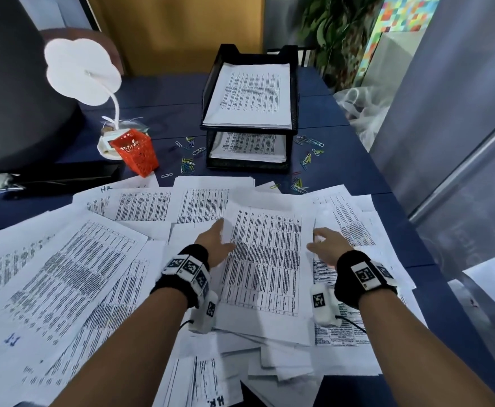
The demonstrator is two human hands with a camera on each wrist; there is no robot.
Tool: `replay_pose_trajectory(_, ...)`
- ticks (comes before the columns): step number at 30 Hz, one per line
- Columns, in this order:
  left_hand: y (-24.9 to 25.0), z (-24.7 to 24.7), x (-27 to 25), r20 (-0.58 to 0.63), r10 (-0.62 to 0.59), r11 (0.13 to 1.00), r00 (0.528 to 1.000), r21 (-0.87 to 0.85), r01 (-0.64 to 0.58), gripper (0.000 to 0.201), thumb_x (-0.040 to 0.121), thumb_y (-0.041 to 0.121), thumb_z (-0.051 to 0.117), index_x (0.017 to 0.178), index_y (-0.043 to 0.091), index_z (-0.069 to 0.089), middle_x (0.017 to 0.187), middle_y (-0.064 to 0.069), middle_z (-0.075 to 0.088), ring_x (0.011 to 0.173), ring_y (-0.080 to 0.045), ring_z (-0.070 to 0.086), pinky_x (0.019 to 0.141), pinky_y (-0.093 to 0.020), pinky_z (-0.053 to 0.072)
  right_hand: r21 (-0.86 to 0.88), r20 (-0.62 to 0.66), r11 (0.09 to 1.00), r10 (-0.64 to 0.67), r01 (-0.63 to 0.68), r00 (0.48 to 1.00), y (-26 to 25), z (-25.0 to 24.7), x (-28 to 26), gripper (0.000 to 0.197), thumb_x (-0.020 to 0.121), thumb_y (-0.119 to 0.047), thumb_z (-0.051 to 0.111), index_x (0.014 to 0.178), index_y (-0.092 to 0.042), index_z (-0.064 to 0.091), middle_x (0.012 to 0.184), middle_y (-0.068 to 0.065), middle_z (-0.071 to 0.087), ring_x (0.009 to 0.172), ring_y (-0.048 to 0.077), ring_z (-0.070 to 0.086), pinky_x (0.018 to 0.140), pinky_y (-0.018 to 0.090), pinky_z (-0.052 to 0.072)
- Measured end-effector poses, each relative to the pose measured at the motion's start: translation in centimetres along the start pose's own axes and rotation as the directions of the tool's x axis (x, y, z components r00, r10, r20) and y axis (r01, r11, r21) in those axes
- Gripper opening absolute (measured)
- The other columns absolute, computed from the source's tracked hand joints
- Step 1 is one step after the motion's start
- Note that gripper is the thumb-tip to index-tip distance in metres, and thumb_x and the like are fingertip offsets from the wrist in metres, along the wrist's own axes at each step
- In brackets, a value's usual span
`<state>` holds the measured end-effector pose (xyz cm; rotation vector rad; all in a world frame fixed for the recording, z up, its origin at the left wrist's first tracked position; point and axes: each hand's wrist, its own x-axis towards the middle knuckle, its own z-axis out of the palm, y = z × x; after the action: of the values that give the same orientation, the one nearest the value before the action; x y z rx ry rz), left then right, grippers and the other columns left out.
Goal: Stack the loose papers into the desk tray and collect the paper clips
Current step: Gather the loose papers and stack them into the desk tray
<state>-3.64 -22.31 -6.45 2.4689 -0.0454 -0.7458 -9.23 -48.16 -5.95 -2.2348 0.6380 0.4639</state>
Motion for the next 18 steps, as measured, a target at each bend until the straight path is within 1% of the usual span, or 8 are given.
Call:
replay_pose_trajectory(2,0.0,0.2,-0.2,-0.074,-0.046,0.994,0.996,-0.098,0.039,0.071,0.092,0.025,0.059,0.149,0.011,0.019,0.146,-0.015,0.04,0.127,-0.033,0.046,0.1,-0.034,0.04,0.054,-0.011,0.998,0.014,-0.014,1.0,0.3,0.1,0.2,0.052,0.089,-0.016,0.062,0.138,-0.01,0.045,0.144,0.012,0.043,0.124,0.03,0.05,0.104,0.043,0.042)
replay_pose_trajectory(4,-0.5,0.4,-0.2,-0.101,-0.055,0.988,0.993,-0.153,0.039,0.058,0.092,0.024,0.059,0.142,0.009,0.034,0.139,-0.013,0.047,0.123,-0.031,0.048,0.098,-0.034,0.041,0.102,-0.024,0.994,0.041,-0.038,0.999,0.4,0.2,0.2,0.054,0.087,-0.019,0.065,0.136,-0.008,0.045,0.141,0.014,0.046,0.12,0.031,0.053,0.102,0.045,0.043)
replay_pose_trajectory(6,-1.2,0.5,-0.1,-0.129,0.007,0.957,0.992,-0.286,-0.043,0.035,0.091,0.023,0.059,0.123,0.01,0.051,0.117,-0.012,0.059,0.108,-0.029,0.056,0.092,-0.037,0.046,0.167,-0.039,0.984,0.07,-0.063,0.997,0.5,0.2,0.3,0.057,0.085,-0.027,0.068,0.133,-0.005,0.046,0.137,0.015,0.049,0.117,0.032,0.055,0.102,0.044,0.044)
replay_pose_trajectory(9,-1.5,0.0,-0.7,-0.17,0.093,0.81,0.981,-0.56,-0.174,0.012,0.091,0.017,0.06,0.101,0.012,0.056,0.095,-0.009,0.062,0.09,-0.023,0.058,0.083,-0.039,0.048,0.333,-0.073,0.943,0.049,-0.022,0.996,0.2,0.4,0.1,0.058,0.083,-0.039,0.069,0.128,-0.007,0.05,0.131,0.012,0.054,0.114,0.029,0.056,0.096,0.04,0.045)
replay_pose_trajectory(11,-1.3,-0.8,-1.3,-0.223,0.129,0.714,0.966,-0.655,-0.246,0.006,0.092,0.012,0.058,0.091,0.016,0.055,0.084,-0.007,0.058,0.08,-0.02,0.054,0.077,-0.038,0.045,0.575,-0.045,0.818,0.052,-0.017,0.998,-0.6,0.4,-0.2,0.055,0.083,-0.038,0.069,0.125,-0.007,0.049,0.123,0.01,0.057,0.104,0.026,0.057,0.089,0.04,0.047)
replay_pose_trajectory(13,-0.9,-1.5,-1.5,-0.266,0.137,0.613,0.954,-0.734,-0.292,0.01,0.091,0.009,0.058,0.094,0.019,0.057,0.085,0.0,0.063,0.079,-0.015,0.057,0.081,-0.036,0.046,0.753,-0.013,0.657,0.066,-0.034,0.998,-1.6,0.4,-0.3,0.057,0.084,-0.032,0.069,0.128,-0.006,0.044,0.118,0.009,0.057,0.101,0.023,0.055,0.088,0.037,0.046)
replay_pose_trajectory(16,-0.2,-2.6,-1.7,-0.311,0.139,0.507,0.94,-0.793,-0.338,0.015,0.092,0.009,0.056,0.1,0.021,0.059,0.09,0.008,0.069,0.085,-0.01,0.062,0.088,-0.034,0.045,0.798,-0.04,0.602,0.004,0.029,0.999,-3.3,0.2,-0.3,0.061,0.087,-0.027,0.066,0.138,-0.008,0.037,0.131,0.002,0.049,0.116,0.016,0.044,0.103,0.036,0.032)
replay_pose_trajectory(18,0.4,-3.3,-1.9,-0.319,0.156,0.486,0.935,-0.799,-0.354,0.018,0.095,0.009,0.052,0.107,0.02,0.058,0.099,0.006,0.07,0.094,-0.012,0.064,0.091,-0.034,0.046,0.803,-0.08,0.583,-0.102,0.125,0.992,-4.7,-0.1,-0.6,0.047,0.092,-0.014,0.059,0.135,-0.001,0.043,0.126,0.002,0.054,0.116,0.014,0.05,0.1,0.026,0.037)
